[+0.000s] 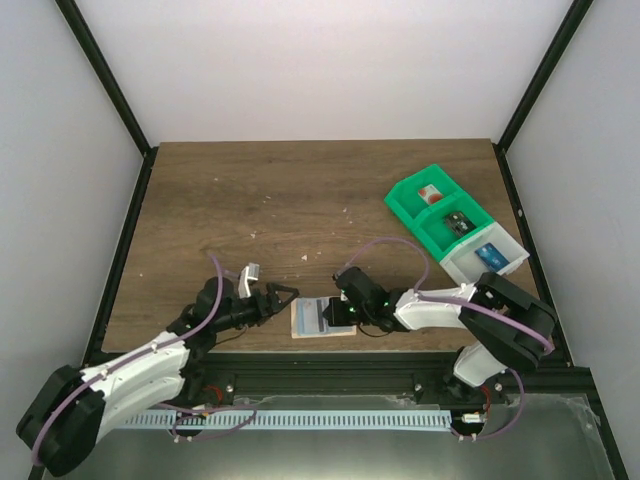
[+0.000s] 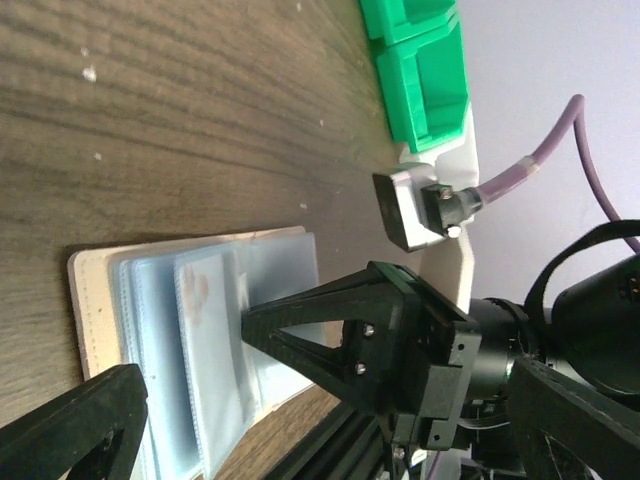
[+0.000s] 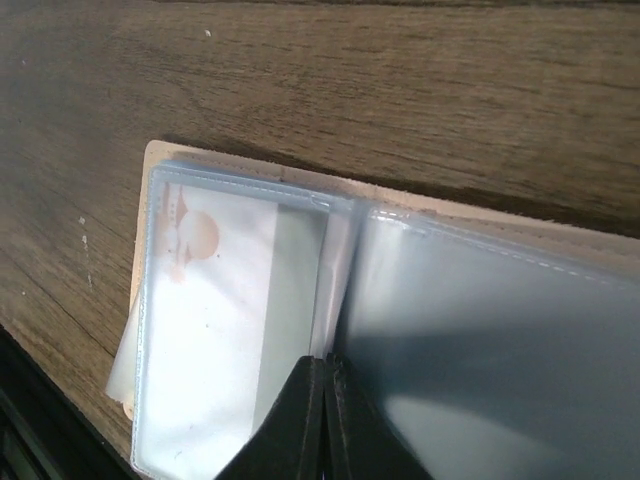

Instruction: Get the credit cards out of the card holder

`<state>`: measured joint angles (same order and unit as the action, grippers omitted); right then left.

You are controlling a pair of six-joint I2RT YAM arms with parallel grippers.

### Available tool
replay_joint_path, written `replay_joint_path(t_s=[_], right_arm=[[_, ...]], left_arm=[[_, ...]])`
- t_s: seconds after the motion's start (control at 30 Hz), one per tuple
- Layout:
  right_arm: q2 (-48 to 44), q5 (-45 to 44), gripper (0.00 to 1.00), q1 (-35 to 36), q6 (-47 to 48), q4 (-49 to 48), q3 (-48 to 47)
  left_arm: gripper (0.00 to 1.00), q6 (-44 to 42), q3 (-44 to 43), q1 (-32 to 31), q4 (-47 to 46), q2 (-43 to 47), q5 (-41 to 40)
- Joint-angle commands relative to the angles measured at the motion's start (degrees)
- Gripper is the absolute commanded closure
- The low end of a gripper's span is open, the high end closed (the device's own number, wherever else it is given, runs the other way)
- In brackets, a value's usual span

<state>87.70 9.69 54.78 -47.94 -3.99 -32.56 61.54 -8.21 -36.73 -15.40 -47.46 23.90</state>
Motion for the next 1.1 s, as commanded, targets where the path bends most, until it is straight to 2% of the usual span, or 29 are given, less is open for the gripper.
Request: replay_joint_path(t_s=[0.0, 0.13, 0.37, 0.6, 1.07], right_arm=[[-0.91, -1.04, 0.99, 0.38, -2.49, -0.76, 5.04], [-1.2, 0.45, 1.0, 0.41, -3.25, -3.81, 6.56], [0.06, 1.79, 1.0, 0.4, -2.98, -5.86, 7.15], [0.32, 3.67, 0.99, 0.31, -3.12, -8.3, 7.75], [1.22, 5.33, 1.0, -0.12, -2.25, -10.51, 8.45]], left_arm=[[0.0, 5.2, 2.72, 0.12, -11.22, -4.74, 3.8], [0.0, 6.69, 3.52, -1.06, -17.42, -8.87, 4.01], [0.0, 6.47, 1.12, -3.43, -22.54, -14.2, 4.1], [0.0, 7.82, 1.15, -4.41, -24.95, -17.59, 3.51], [0.0, 7.38, -1.19, -5.52, -23.74, -22.65, 1.85]])
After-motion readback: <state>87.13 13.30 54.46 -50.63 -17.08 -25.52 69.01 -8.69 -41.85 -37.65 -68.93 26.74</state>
